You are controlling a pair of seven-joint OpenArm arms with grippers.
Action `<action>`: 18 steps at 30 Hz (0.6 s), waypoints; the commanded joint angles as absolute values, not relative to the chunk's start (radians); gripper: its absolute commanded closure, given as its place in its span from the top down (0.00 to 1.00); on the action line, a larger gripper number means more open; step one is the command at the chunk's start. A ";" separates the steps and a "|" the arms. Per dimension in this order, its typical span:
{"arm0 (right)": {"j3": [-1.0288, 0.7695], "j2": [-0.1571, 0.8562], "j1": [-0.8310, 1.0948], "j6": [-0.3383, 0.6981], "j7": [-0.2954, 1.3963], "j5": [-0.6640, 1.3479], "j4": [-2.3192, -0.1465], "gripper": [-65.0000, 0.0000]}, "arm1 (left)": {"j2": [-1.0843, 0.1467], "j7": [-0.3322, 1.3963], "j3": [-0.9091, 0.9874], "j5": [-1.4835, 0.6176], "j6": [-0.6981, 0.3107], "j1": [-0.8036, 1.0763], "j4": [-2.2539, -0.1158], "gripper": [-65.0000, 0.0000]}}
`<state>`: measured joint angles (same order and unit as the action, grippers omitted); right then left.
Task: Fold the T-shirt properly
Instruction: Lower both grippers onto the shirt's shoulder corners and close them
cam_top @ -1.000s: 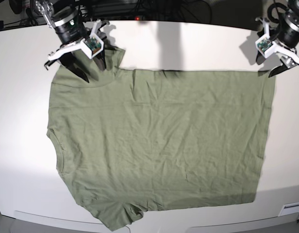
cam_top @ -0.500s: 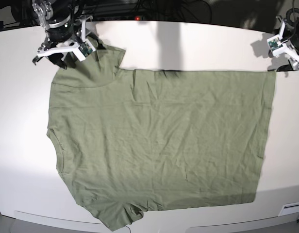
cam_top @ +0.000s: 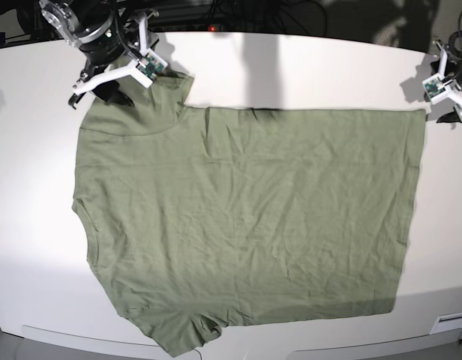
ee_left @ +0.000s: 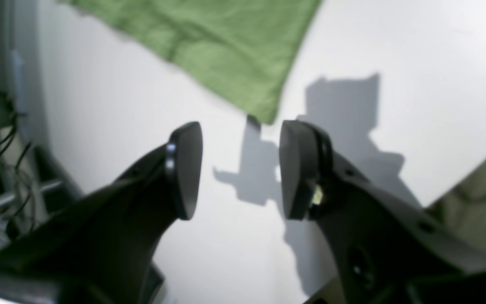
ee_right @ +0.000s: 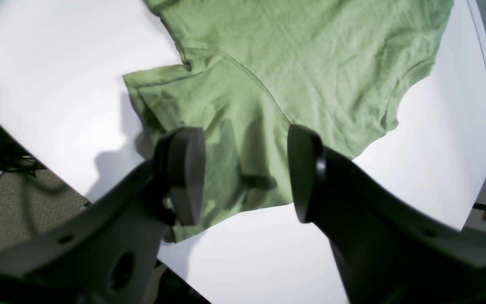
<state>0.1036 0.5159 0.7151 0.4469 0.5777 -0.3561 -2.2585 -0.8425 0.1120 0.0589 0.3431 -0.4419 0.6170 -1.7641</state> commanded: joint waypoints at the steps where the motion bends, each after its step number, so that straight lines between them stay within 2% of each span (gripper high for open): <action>1: 0.099 0.526 0.718 0.442 0.565 -0.355 -2.279 0.49 | -0.860 0.109 0.034 0.340 -0.431 0.599 -1.773 0.45; 7: 0.098 0.527 0.718 0.442 0.566 -0.355 -2.279 0.49 | -0.860 0.295 -0.186 0.392 -0.430 0.431 -1.772 0.45; 11: 0.098 0.527 0.718 0.442 0.566 -0.355 -2.279 0.49 | -0.860 0.330 -0.275 0.363 -0.430 0.373 -1.753 0.45; 18: 0.098 0.527 0.718 0.441 0.569 -0.358 -2.279 0.49 | -0.859 0.351 -0.371 0.366 -0.430 0.297 -1.576 0.45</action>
<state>0.1036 0.5186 0.7147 0.4503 0.5812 -0.3569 -2.2589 -0.8429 0.3141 -0.3676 0.3584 -0.4072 0.2874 -1.5822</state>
